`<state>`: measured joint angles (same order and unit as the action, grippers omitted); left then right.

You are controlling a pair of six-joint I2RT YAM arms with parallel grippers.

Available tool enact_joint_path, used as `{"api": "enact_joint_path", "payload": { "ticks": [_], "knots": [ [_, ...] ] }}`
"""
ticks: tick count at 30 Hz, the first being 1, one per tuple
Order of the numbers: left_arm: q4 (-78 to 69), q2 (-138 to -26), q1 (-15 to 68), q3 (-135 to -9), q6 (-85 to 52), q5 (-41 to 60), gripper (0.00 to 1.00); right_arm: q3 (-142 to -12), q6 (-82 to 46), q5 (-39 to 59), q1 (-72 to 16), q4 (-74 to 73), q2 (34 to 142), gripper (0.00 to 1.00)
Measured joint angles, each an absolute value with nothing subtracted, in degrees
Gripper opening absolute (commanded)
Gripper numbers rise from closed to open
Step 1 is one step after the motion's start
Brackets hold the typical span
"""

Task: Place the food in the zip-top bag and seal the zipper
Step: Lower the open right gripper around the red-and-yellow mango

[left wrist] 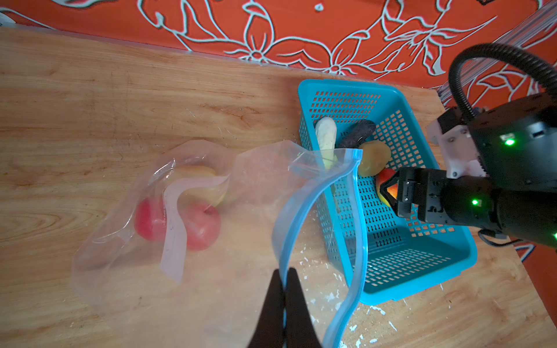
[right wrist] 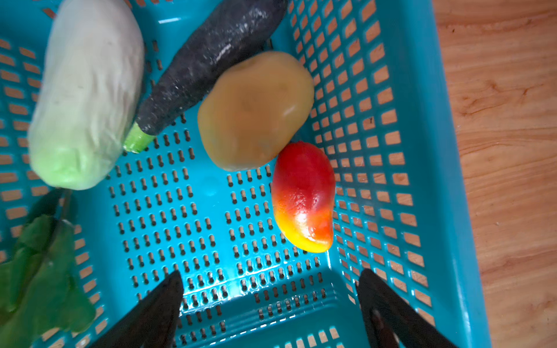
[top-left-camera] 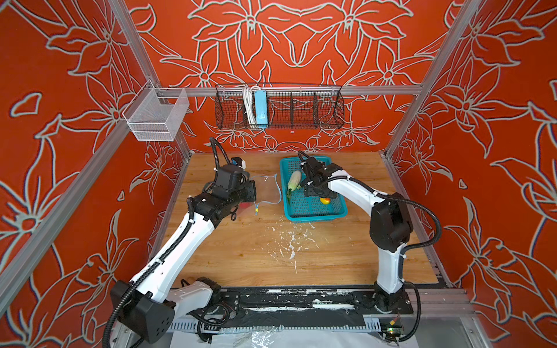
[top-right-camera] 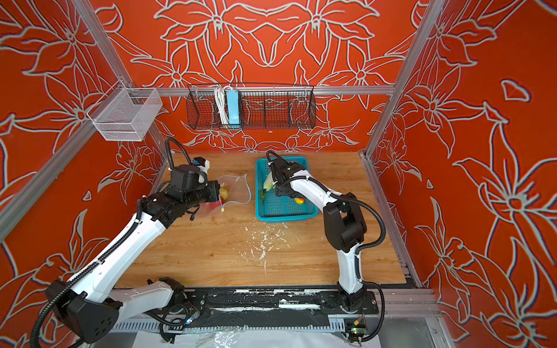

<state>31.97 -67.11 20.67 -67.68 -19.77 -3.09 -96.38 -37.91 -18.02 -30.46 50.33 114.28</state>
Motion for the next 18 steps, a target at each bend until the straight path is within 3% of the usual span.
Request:
{"api": "enact_joint_path", "payload": {
  "ticks": [18],
  "knots": [
    [31.97,-67.11,20.67,-67.68,-19.77,-3.09,0.00,-96.36,-37.93,-16.62,-26.76,48.27,119.37,0.75]
  ]
}}
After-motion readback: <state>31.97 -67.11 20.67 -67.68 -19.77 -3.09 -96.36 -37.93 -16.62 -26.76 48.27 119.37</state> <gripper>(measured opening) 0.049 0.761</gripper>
